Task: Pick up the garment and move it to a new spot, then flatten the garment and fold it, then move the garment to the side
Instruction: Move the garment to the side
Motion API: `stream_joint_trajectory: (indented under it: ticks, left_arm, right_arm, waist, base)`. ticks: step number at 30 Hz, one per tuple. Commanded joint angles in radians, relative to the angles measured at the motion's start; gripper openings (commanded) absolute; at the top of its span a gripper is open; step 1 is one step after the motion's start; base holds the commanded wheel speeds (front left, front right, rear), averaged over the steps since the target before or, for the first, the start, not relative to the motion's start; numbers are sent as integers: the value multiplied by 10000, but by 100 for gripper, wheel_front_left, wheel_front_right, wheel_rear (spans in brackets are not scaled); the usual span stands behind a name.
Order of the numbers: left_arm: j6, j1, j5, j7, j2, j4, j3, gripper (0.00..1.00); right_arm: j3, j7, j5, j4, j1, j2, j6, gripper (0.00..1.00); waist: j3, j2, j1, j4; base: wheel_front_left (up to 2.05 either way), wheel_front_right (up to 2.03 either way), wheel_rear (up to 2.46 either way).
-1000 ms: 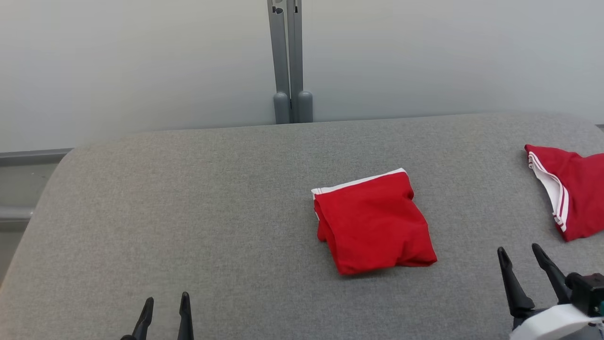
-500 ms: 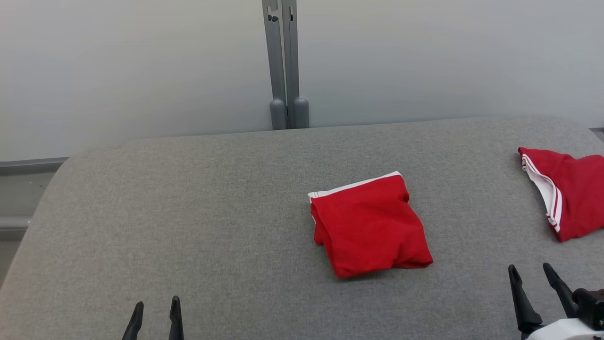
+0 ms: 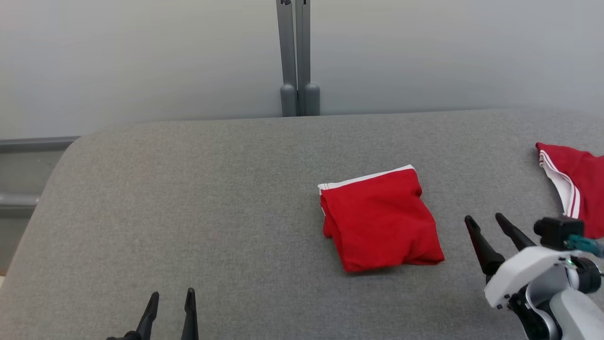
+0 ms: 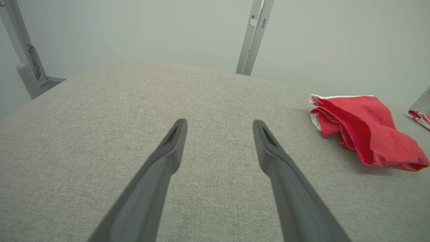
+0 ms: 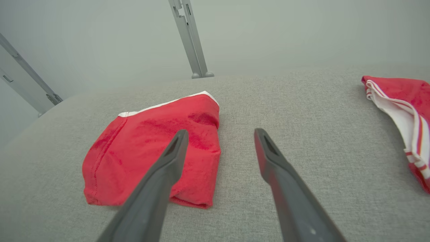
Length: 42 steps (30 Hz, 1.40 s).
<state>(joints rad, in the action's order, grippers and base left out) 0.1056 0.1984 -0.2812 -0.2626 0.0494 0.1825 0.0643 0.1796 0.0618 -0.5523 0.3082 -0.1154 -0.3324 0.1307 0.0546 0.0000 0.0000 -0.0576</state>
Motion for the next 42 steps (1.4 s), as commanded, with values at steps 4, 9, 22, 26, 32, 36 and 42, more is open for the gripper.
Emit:
stream_joint_trajectory:
  ticks: [4, 9, 22, 26, 32, 36, 42]
  left_arm:
    - [-80, -391, -255, -23, 25, 148, 311, 100]
    - [-111, -1030, -895, -23, 29, 169, 876, 100]
    - [-552, -2322, -1313, -23, 26, -68, 1709, 100]
    - [-545, -2489, -1174, -23, 25, -243, 1687, 100]
    - [-413, -3046, -1036, -24, 25, -293, 1876, 100]
    - [-394, -3364, -968, -23, 28, -271, 2069, 100]
    - [-317, -3579, -1185, -23, 28, -140, 2227, 100]
  right_arm:
    - [445, -1375, -796, 822, -1215, 7, 0, 100]
    - [81, -1707, -981, 2656, -2467, 434, -4, 100]
    - [-107, -1749, -1642, 4995, -4148, 801, 1, 0]
    - [-245, -1801, -2174, 4430, -4401, -109, -5, 0]
    - [-897, -2535, -2390, 3689, -4806, -2514, 0, 0]
    - [-1506, -3361, -2312, 3506, -5163, -3838, 0, 0]
    - [-2258, -4374, -1979, 3867, -5665, -5173, 0, 0]
  waist:
    - [-638, 0, 0, -440]
    - [-1458, 0, 0, -1095]
    - [-2538, 0, 0, -1824]
    - [-2970, 0, 0, -1235]
    - [-3846, 0, 0, -622]
    - [-4330, 0, 0, -432]
    - [-4722, 0, 0, -501]
  base:
    - [0, 0, 0]
    - [0, 0, 0]
    - [0, 0, 0]
    - [0, 0, 0]
    - [0, 0, 0]
    - [0, 0, 0]
    - [0, 0, 0]
